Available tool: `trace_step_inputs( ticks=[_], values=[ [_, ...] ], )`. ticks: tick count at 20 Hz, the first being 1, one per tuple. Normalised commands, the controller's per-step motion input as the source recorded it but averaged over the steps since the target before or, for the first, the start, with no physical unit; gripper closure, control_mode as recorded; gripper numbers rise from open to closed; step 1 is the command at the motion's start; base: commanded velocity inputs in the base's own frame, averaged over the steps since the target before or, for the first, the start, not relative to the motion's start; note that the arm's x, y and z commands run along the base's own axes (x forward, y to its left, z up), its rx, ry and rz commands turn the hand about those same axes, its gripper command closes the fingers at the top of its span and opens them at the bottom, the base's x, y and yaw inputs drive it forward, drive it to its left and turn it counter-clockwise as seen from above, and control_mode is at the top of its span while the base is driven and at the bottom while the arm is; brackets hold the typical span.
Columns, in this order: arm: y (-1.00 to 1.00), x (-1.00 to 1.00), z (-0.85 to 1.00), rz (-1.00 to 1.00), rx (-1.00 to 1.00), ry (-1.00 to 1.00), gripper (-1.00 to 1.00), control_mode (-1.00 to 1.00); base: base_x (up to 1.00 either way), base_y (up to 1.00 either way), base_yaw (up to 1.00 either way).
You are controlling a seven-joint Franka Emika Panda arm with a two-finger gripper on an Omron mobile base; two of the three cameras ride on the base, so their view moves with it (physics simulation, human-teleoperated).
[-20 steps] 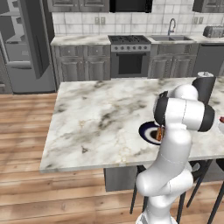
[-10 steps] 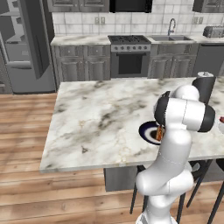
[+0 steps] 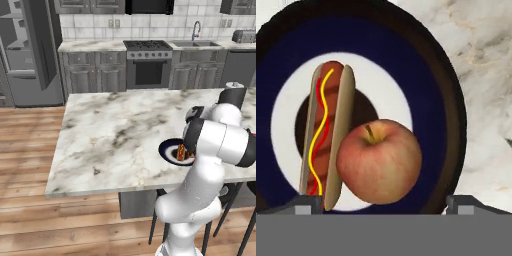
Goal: Pick up the peach and apple from the fridge and place one fruit on each plate on the dining counter.
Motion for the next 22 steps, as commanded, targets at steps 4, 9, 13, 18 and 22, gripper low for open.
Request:
trace_step_inputs(
  ticks=[4,9,13,18,22],
  values=[
    [0.0,-0.35,0.8,0.0,0.0,-0.07,-1.0,-1.0,0.0,0.0,0.0],
    [0.0,-0.5,0.73,0.02,0.0,-0.09,-1.0,-1.0,0.0,0.0,0.0],
    [0.07,-0.83,0.66,0.06,-0.03,-0.2,-1.0,-1.0,0.0,0.0,0.0],
    [0.17,-0.8,0.68,0.06,-0.06,-0.17,-1.0,-1.0,0.0,0.0,0.0],
    [0.3,-0.59,0.77,0.06,-0.12,-0.11,-1.0,-1.0,0.0,0.0,0.0]
  ],
)
